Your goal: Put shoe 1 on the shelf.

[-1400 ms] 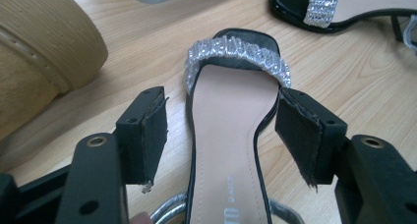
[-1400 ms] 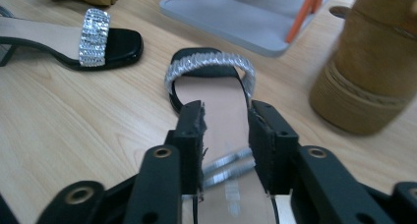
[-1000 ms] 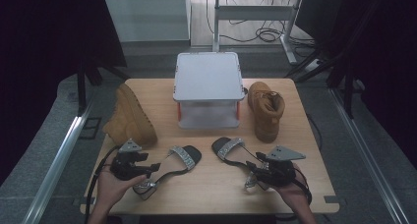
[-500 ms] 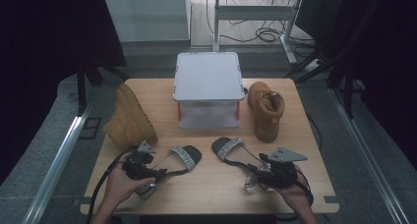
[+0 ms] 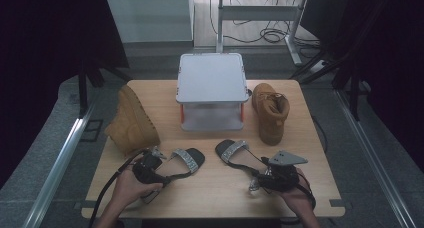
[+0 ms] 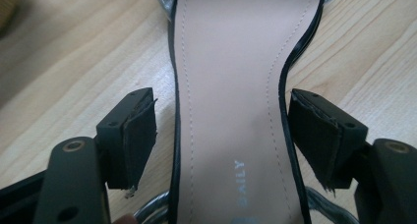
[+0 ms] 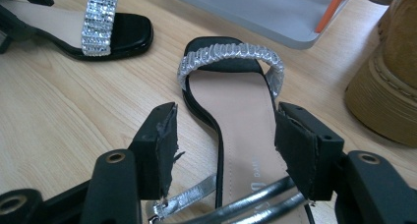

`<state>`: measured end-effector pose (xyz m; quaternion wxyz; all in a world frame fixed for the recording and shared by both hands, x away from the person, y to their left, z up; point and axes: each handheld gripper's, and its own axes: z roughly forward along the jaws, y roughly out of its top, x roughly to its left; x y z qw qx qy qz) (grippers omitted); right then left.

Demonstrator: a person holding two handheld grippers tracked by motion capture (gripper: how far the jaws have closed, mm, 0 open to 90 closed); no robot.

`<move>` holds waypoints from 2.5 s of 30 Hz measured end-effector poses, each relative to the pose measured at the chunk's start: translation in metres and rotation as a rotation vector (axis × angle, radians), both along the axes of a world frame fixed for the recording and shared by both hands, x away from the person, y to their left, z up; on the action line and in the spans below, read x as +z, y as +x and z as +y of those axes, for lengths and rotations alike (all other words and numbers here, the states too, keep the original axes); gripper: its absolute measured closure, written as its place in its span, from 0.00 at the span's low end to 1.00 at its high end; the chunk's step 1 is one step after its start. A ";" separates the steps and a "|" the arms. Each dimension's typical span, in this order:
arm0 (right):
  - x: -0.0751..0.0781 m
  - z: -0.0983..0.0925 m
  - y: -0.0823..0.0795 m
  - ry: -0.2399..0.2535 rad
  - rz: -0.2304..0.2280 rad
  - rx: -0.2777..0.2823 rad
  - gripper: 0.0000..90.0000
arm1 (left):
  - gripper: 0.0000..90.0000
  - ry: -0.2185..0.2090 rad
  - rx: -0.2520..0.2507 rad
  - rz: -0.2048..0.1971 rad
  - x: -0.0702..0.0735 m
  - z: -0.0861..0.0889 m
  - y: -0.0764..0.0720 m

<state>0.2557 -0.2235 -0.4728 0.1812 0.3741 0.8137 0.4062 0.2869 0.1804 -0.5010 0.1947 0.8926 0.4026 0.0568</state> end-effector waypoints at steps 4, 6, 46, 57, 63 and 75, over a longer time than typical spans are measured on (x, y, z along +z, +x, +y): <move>0.000 0.002 0.003 -0.013 0.010 0.003 0.44 | 0.31 0.003 -0.008 0.041 -0.005 -0.002 0.003; 0.000 0.003 0.005 -0.016 0.018 0.007 0.43 | 0.32 -0.001 -0.011 0.055 -0.005 -0.003 0.004; -0.029 0.038 0.086 -0.444 0.530 0.050 0.47 | 0.48 -0.035 0.054 0.076 -0.005 -0.001 0.004; -0.024 0.030 0.088 -0.351 0.519 0.011 0.47 | 0.48 -0.105 0.087 0.042 0.011 0.002 0.006; -0.012 0.021 0.089 -0.294 0.496 -0.048 0.47 | 0.48 -0.121 0.126 0.002 0.024 -0.003 0.010; 0.004 0.036 0.103 -0.250 0.453 -0.150 0.47 | 0.48 -0.128 0.220 -0.027 0.031 -0.026 0.040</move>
